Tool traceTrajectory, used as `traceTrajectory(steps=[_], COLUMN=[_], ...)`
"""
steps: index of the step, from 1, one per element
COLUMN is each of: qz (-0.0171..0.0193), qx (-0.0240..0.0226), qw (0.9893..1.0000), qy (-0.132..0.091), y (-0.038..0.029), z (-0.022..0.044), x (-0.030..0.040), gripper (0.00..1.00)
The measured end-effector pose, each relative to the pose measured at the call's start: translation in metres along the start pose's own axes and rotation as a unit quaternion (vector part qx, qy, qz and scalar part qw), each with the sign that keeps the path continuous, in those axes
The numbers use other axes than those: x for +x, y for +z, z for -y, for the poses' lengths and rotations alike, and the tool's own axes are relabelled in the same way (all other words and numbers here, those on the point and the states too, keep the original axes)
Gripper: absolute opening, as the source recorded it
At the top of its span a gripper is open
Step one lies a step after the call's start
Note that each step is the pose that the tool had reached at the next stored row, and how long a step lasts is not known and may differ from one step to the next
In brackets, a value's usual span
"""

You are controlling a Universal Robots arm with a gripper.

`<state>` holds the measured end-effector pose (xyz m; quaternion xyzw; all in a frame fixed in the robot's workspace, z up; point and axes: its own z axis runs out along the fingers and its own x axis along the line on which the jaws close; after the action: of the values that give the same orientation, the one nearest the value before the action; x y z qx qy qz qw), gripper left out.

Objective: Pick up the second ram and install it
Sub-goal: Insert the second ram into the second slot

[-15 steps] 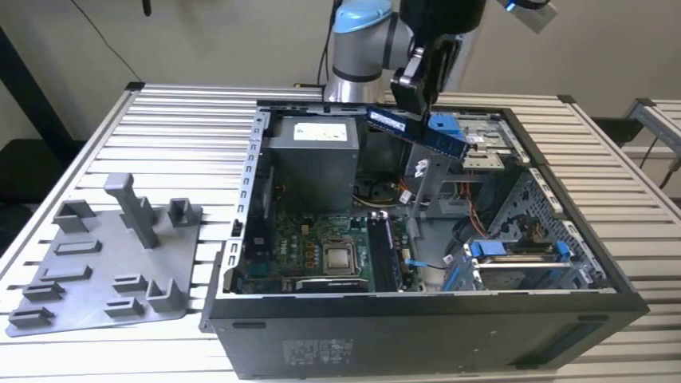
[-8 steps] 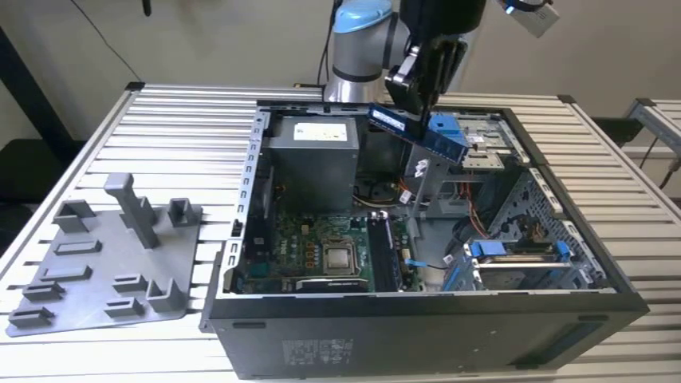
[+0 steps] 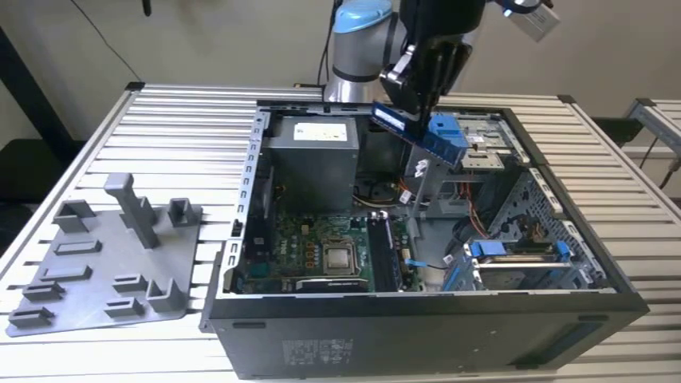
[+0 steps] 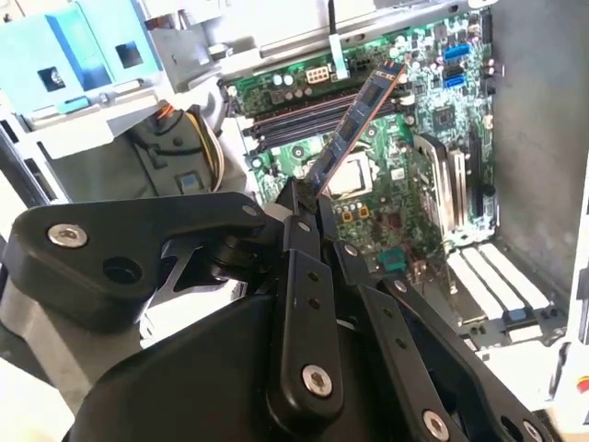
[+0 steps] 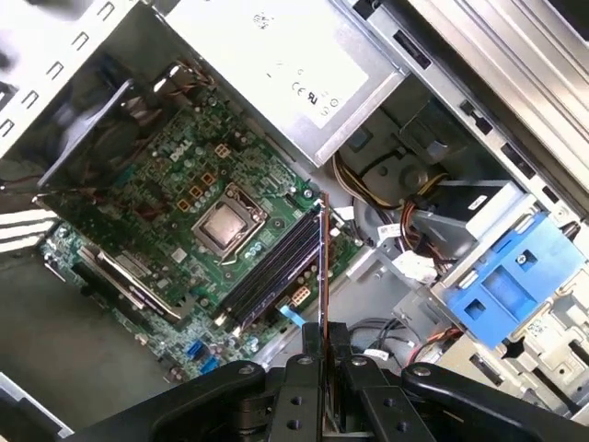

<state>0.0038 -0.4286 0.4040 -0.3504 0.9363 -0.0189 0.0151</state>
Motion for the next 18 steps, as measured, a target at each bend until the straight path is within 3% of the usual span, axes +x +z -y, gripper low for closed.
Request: traceTrajectory(steps=[4, 9, 13, 18], qz=[-0.0013, -0.0029, -0.0043, -0.0059], qx=[0.0004, 0.0010, 0.0014, 0.0019], qw=[0.9996, 0.9980, 0.9957, 0.9916], qy=[0.028, 0.064, 0.093, 0.129], y=[0.0001, 0.0002, 0.0003, 0.0005], z=[0.0000, 0.0000, 0.0000, 0.0000], x=[0.0000, 0.0000, 0.0000, 0.0000], gripper=[0.14, 0.14, 0.14, 0.14])
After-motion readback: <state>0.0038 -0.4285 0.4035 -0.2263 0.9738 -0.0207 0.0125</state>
